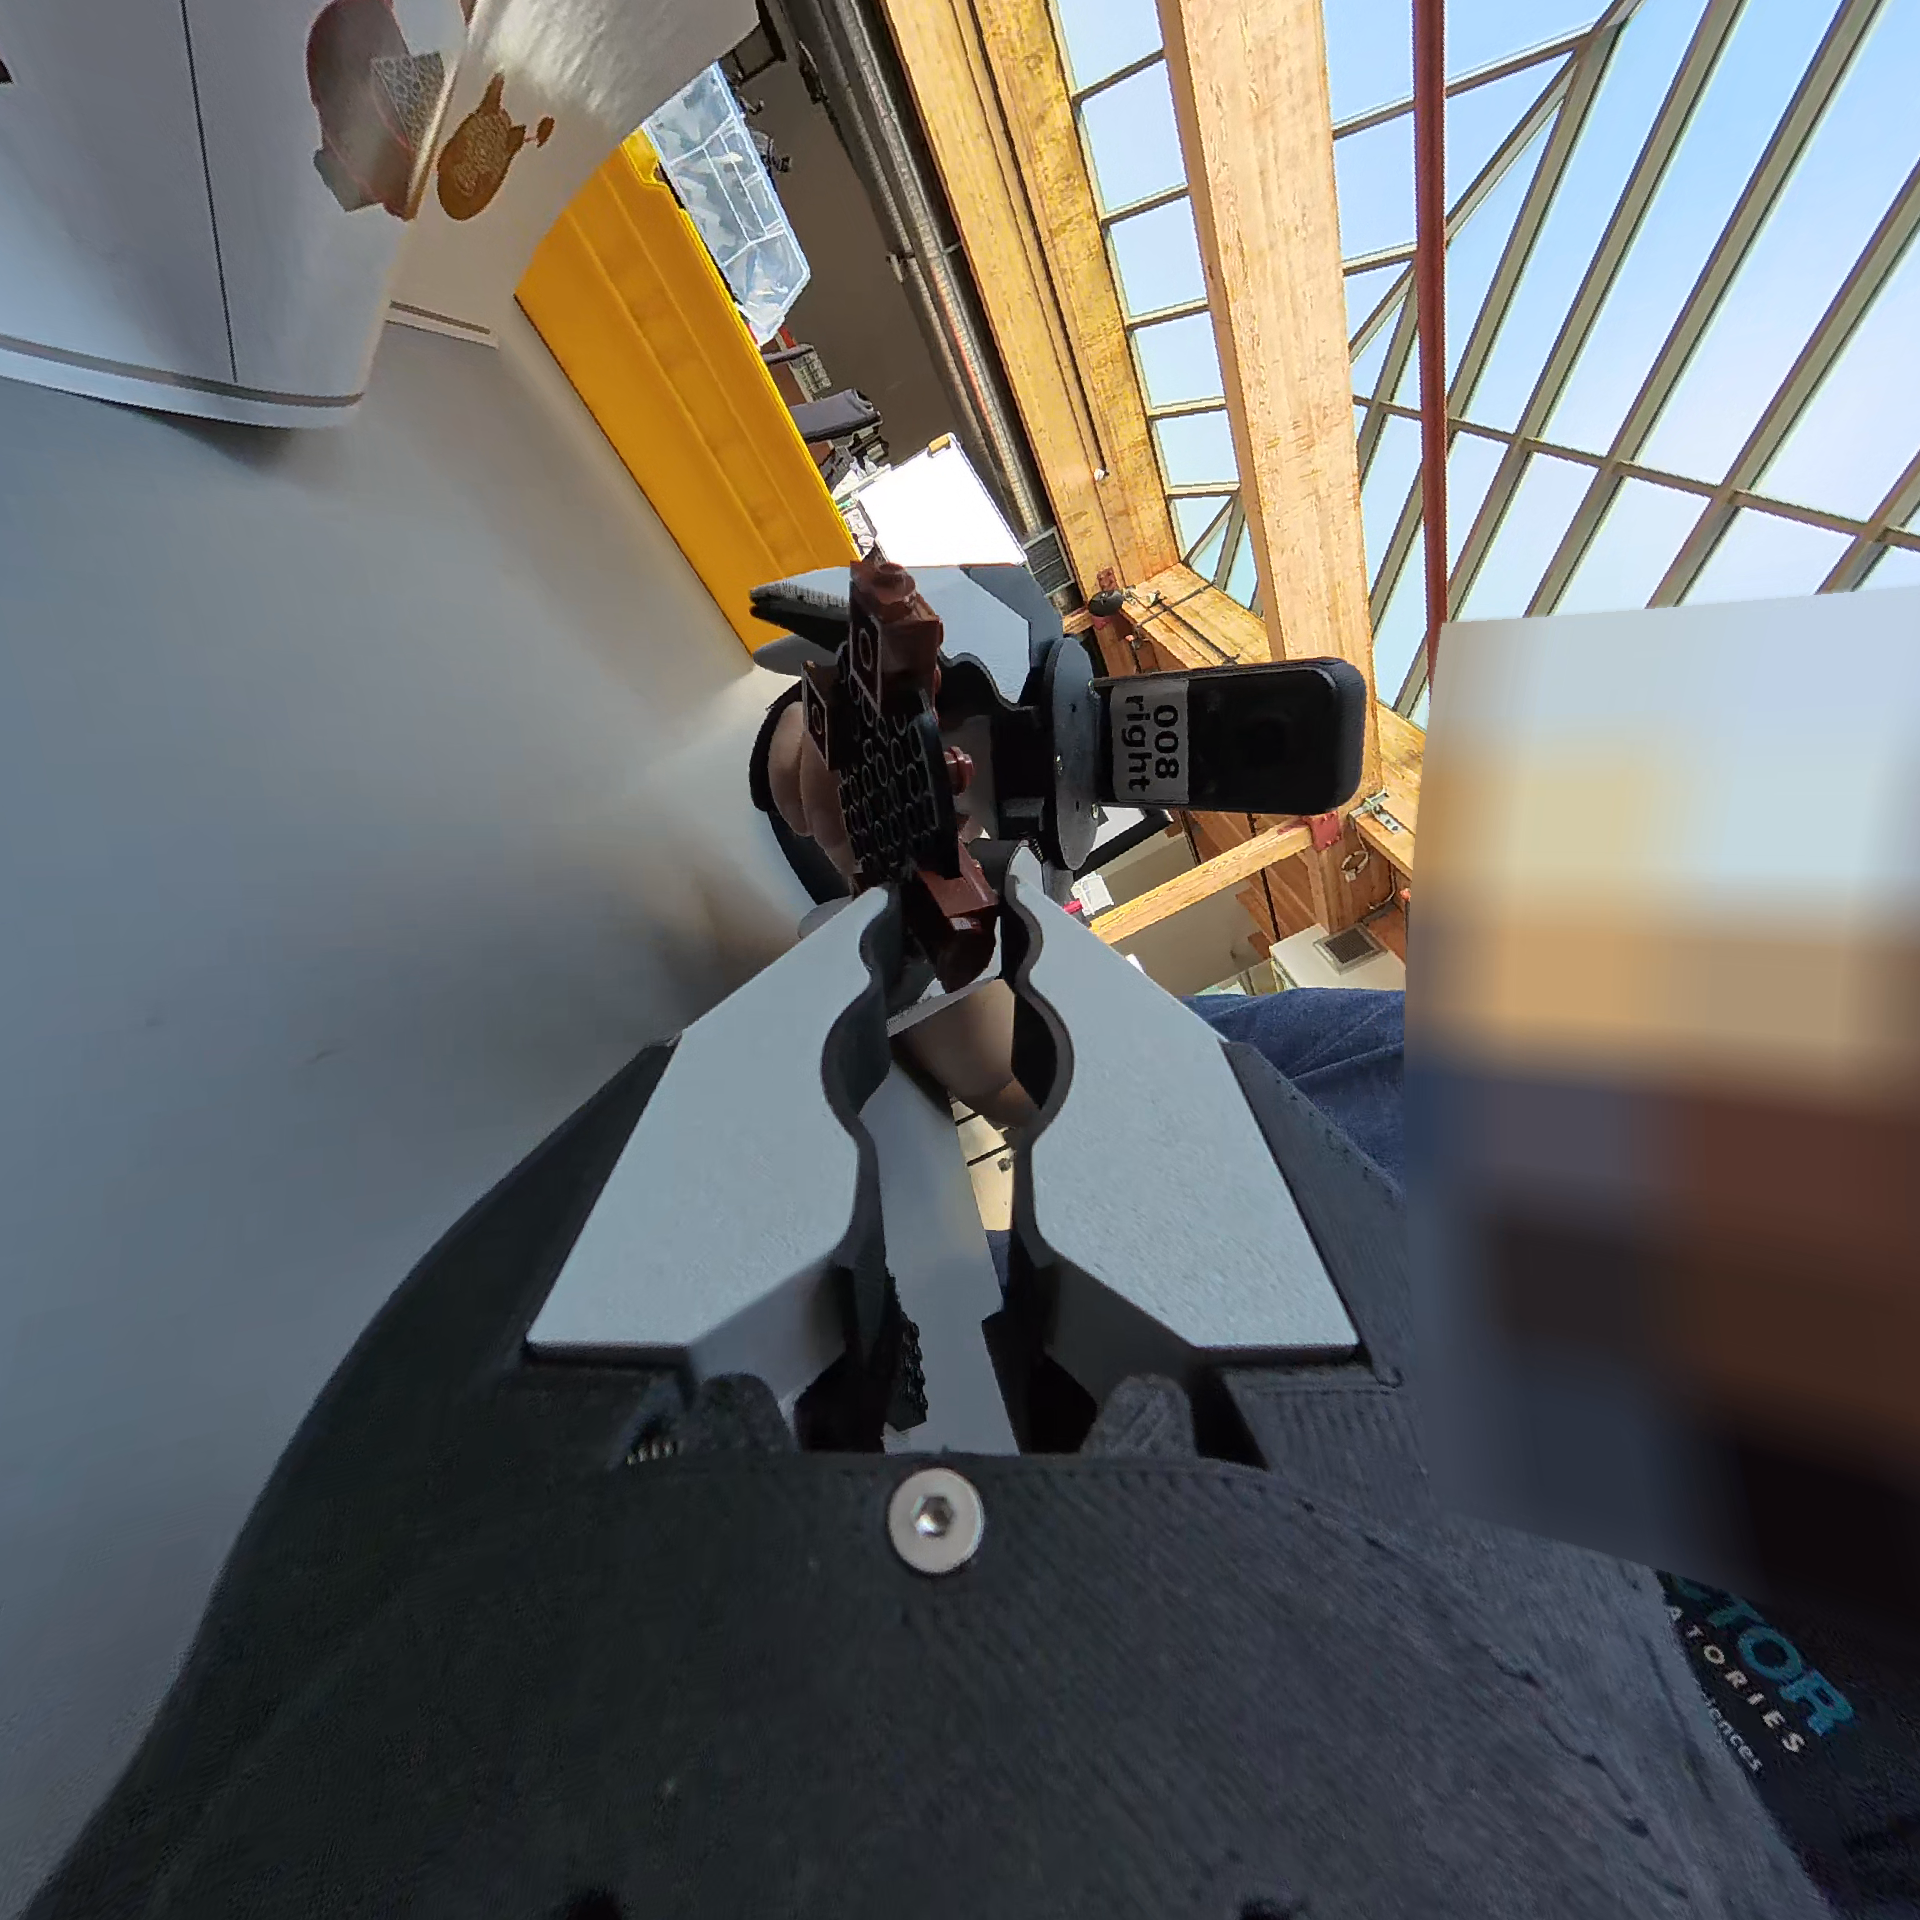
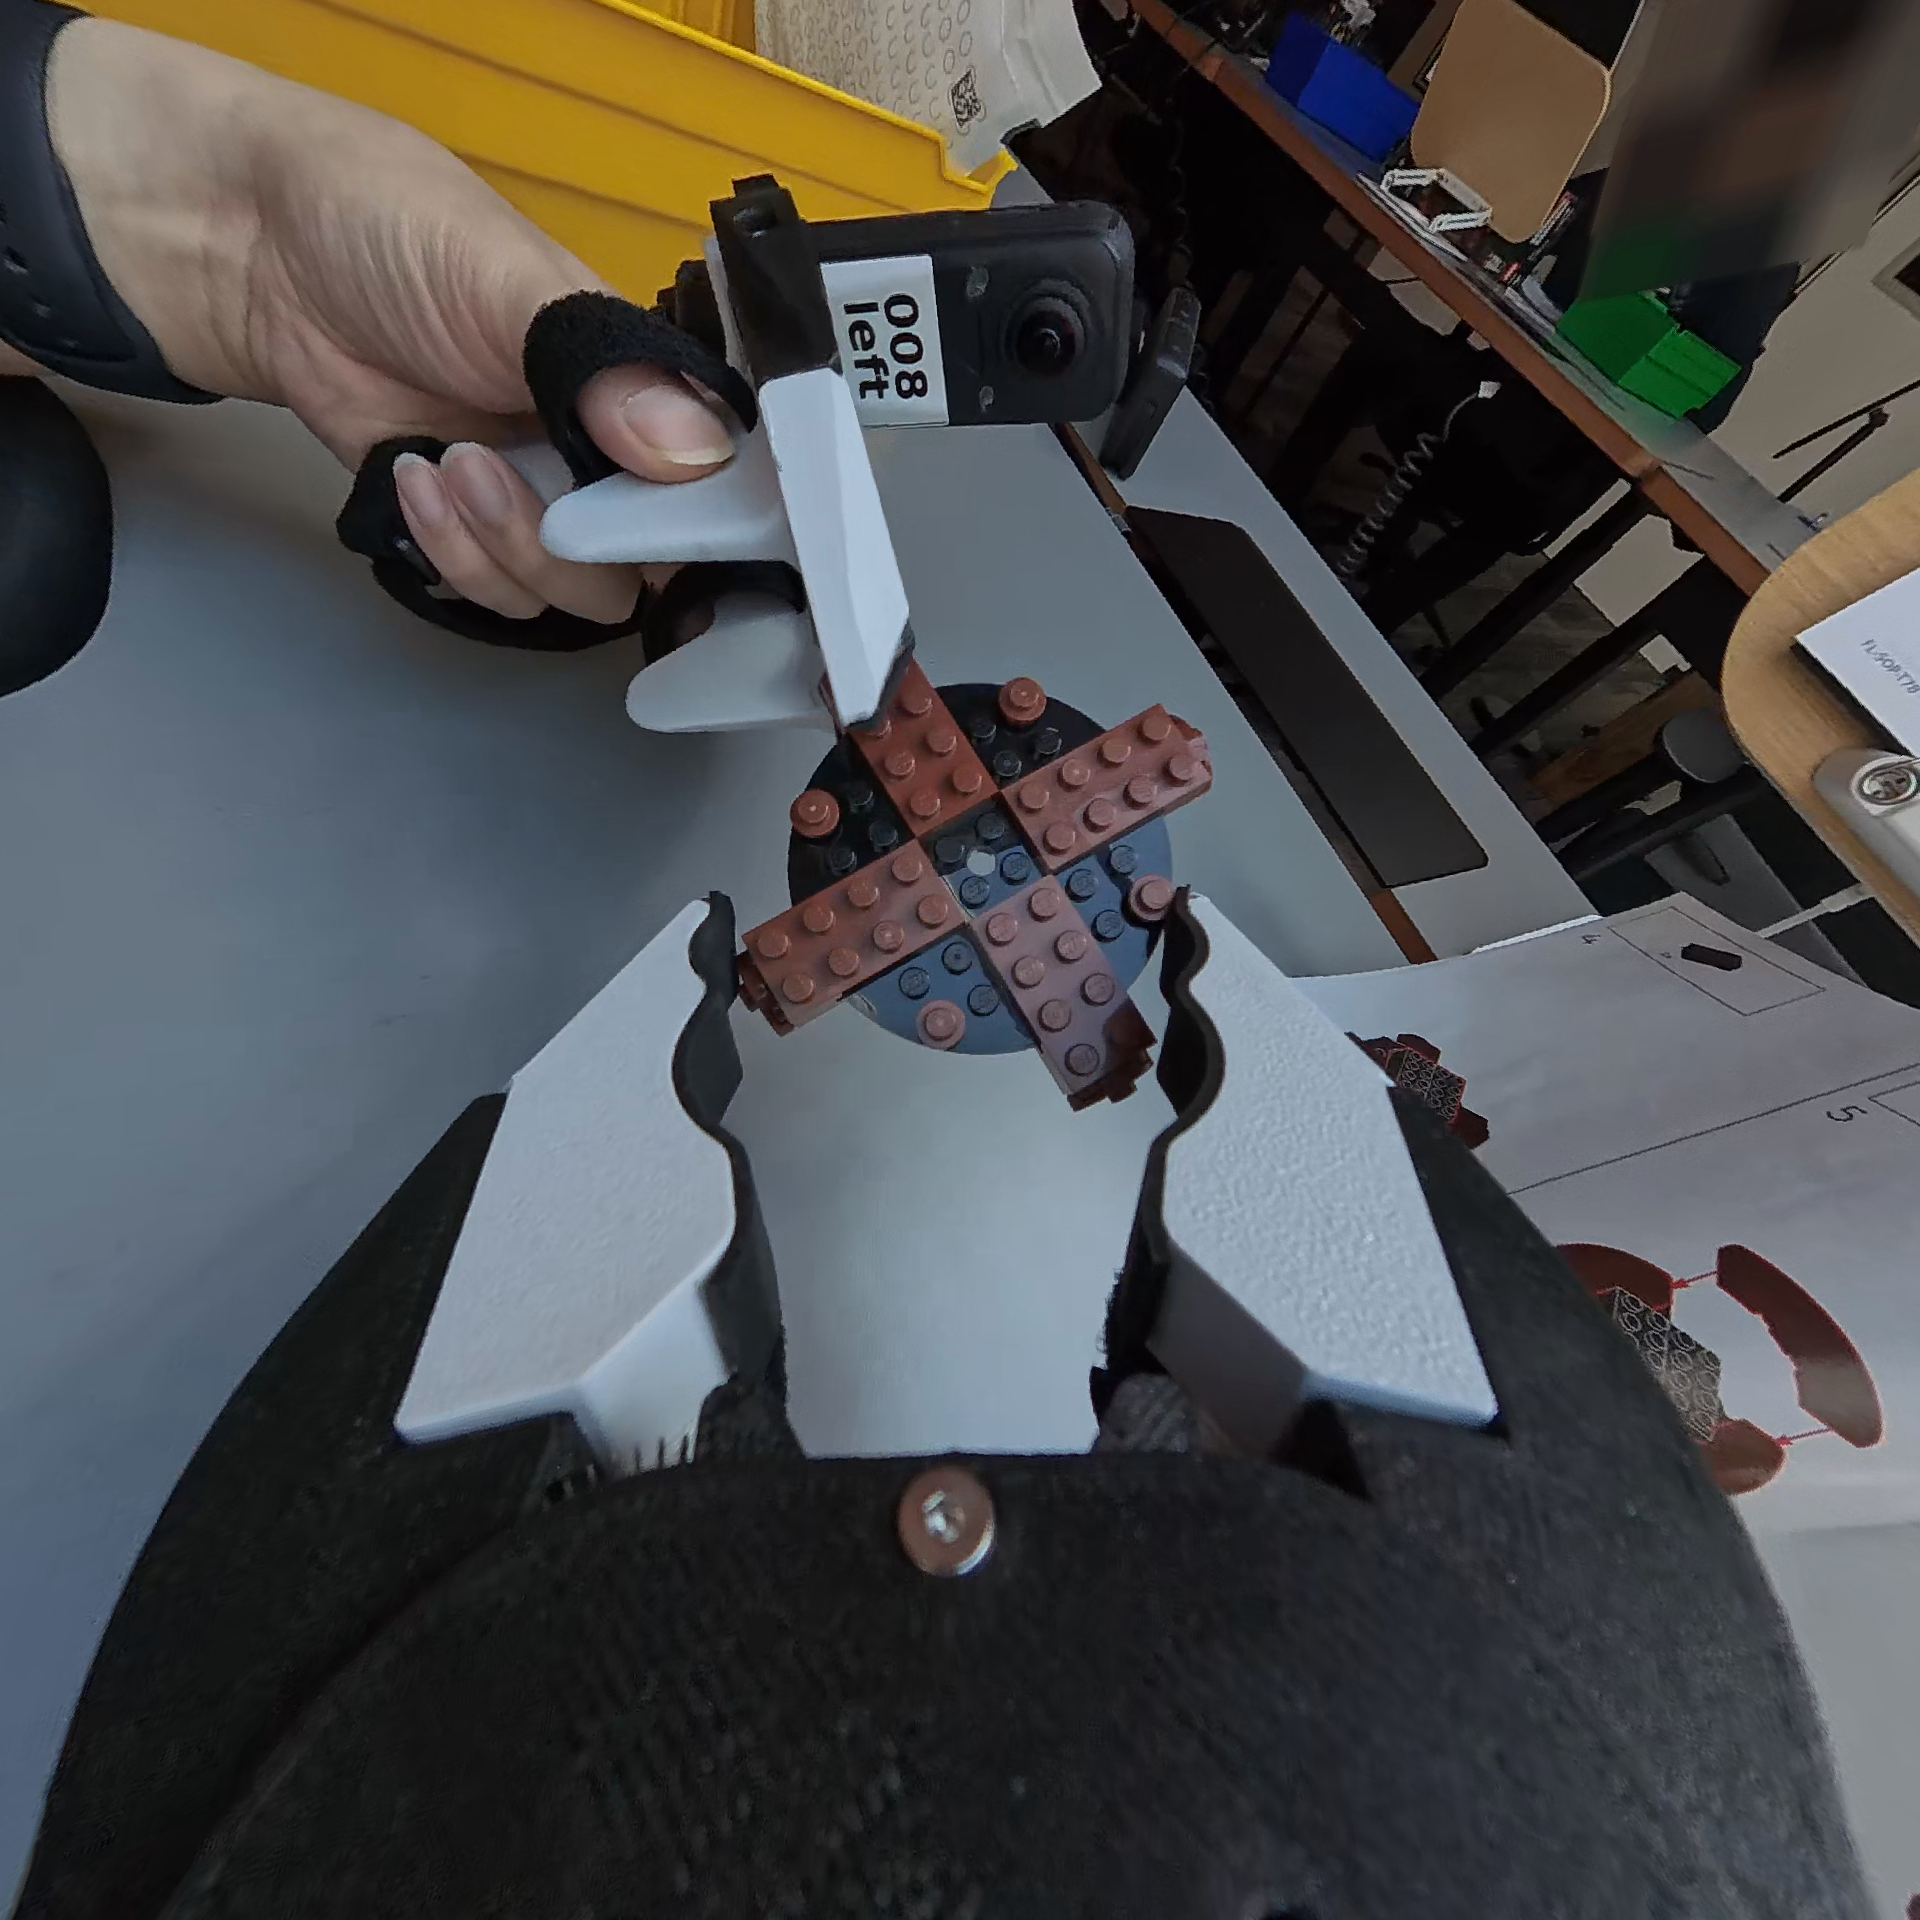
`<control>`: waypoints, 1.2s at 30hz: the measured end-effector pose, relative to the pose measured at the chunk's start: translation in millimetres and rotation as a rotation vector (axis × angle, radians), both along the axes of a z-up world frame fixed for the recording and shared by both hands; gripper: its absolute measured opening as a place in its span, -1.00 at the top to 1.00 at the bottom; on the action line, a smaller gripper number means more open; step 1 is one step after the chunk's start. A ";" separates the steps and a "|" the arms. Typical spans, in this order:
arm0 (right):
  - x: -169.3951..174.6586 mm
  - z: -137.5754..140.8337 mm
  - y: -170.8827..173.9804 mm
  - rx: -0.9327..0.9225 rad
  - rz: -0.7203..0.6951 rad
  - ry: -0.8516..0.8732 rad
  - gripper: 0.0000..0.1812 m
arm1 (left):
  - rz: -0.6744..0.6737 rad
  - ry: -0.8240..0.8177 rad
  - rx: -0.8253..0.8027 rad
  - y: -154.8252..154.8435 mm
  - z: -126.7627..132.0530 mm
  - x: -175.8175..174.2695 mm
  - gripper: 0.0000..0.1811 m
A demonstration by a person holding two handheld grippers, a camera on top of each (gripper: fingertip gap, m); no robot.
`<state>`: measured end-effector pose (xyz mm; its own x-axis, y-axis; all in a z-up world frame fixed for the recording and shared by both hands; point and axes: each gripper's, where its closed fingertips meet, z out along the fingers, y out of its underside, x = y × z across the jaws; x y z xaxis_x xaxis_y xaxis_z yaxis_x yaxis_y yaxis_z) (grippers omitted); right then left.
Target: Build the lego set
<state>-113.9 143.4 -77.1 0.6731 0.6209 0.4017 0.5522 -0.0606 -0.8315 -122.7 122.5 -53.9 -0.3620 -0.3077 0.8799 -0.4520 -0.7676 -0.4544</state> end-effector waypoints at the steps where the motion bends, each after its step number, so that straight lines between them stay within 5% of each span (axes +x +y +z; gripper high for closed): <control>1: 1.6 0.8 0.4 0.009 -0.007 -0.015 0.09 | -0.010 0.007 0.013 -1.8 -1.7 -0.3 0.84; 36: 0.8 -12.9 -4.0 -0.040 -0.005 -0.028 0.10 | -0.043 0.134 0.046 -5.4 -28.4 -1.5 0.91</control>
<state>-113.2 139.4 -90.0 0.6649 0.6337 0.3953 0.5747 -0.0960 -0.8127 -124.2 117.1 -82.3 -0.2558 -0.3356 0.9066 -0.5434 -0.7257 -0.4219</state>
